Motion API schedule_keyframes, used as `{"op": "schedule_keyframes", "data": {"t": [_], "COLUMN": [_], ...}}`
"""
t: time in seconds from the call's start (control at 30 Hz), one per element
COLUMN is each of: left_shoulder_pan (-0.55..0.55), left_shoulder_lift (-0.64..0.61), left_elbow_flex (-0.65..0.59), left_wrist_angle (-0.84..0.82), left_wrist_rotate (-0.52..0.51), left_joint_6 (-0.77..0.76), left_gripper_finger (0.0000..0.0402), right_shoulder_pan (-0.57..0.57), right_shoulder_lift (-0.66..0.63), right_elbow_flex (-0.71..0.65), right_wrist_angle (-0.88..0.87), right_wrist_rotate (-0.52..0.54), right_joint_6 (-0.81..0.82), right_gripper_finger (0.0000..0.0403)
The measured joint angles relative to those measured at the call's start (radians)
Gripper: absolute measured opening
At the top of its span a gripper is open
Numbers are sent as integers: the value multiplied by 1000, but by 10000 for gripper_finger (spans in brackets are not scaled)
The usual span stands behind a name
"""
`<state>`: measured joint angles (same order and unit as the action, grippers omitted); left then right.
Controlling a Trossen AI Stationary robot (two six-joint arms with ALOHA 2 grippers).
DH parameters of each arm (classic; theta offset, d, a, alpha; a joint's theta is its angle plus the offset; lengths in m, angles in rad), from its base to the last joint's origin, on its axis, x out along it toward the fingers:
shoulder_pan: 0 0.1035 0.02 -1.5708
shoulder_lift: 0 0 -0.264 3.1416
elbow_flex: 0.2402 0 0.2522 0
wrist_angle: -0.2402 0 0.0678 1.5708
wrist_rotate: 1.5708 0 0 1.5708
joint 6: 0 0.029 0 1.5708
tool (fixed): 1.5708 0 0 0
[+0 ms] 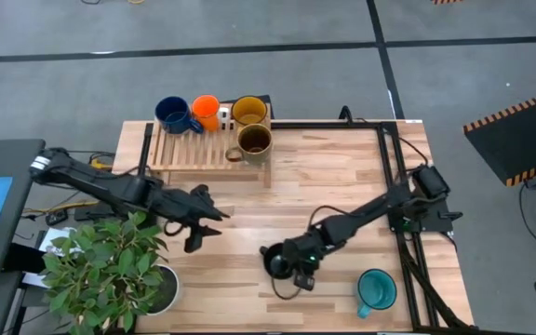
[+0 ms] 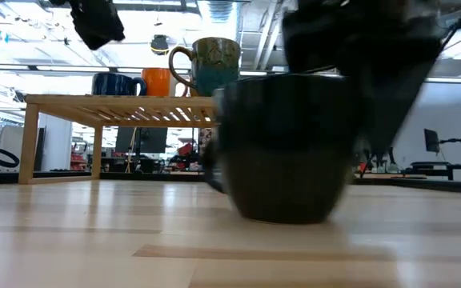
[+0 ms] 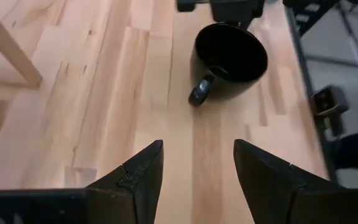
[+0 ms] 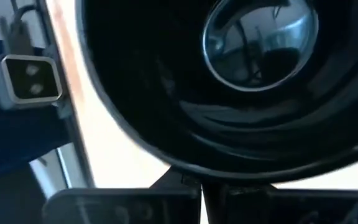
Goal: Place coffee mugs
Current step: Put the black mug on the shelf
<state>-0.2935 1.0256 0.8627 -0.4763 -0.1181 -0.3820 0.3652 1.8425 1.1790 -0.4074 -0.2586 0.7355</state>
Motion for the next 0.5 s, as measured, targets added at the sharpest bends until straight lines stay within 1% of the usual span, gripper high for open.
{"op": "schedule_keyframes", "data": {"t": [0.1,0.2,0.3,0.4,0.5], "left_shoulder_pan": [3,11,25,36,36], "left_shoulder_lift": [54,109,157,190,204], "left_elbow_flex": [0,0,0,0,0], "left_wrist_angle": [24,63,86,81,63], "left_wrist_rotate": [-1,-1,2,24,44], "left_joint_6": [78,148,156,142,143], "left_gripper_finger": [181,181,181,181,181], "right_shoulder_pan": [-55,-109,-151,-177,-191], "right_shoulder_lift": [49,103,132,107,54], "right_elbow_flex": [57,134,199,219,219], "right_wrist_angle": [3,18,7,-75,-195], "right_wrist_rotate": [29,36,36,37,83], "right_joint_6": [-108,-221,-305,-372,-435], "right_gripper_finger": [17,29,39,35,25]}}
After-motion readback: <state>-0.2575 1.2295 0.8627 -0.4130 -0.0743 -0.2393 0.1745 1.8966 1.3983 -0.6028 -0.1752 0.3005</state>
